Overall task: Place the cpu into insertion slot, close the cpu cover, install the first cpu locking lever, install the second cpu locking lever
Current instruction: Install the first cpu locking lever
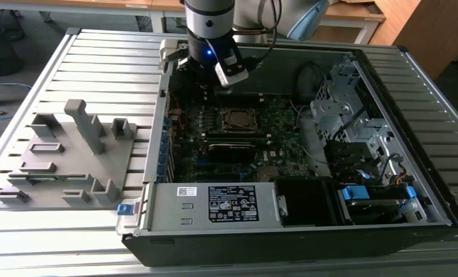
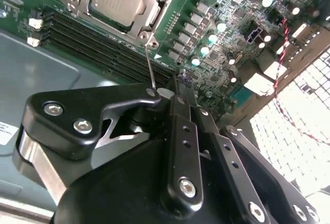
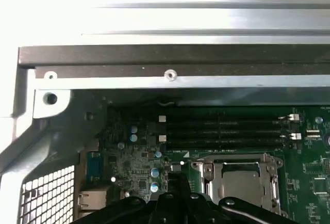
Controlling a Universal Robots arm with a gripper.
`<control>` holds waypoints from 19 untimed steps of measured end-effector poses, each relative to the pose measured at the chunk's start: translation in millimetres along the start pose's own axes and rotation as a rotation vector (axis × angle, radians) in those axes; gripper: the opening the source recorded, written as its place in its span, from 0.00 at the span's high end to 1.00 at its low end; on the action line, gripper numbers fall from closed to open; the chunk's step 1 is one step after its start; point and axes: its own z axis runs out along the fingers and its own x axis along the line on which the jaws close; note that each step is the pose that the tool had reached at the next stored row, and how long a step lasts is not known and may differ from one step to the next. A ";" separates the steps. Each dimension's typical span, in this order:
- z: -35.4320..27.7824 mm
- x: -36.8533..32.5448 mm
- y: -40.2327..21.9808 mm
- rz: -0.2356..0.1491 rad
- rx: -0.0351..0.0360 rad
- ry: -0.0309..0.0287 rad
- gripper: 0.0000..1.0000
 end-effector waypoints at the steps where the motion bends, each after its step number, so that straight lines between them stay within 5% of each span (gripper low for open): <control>1: 0.0 1.0 -0.1 -0.001 -0.0008 0.0001 0.89; 5: 0.8 3.6 -0.3 -0.009 -0.0228 0.0018 0.89; 8: 1.0 4.0 -0.4 -0.016 -0.0511 0.0037 0.89; 12: 1.1 4.5 -0.6 -0.020 -0.0666 0.0048 0.89; 16: 1.2 4.6 -0.9 -0.024 -0.1070 0.0064 0.89; 19: 1.3 4.6 -0.9 -0.024 -0.1078 0.0066 0.89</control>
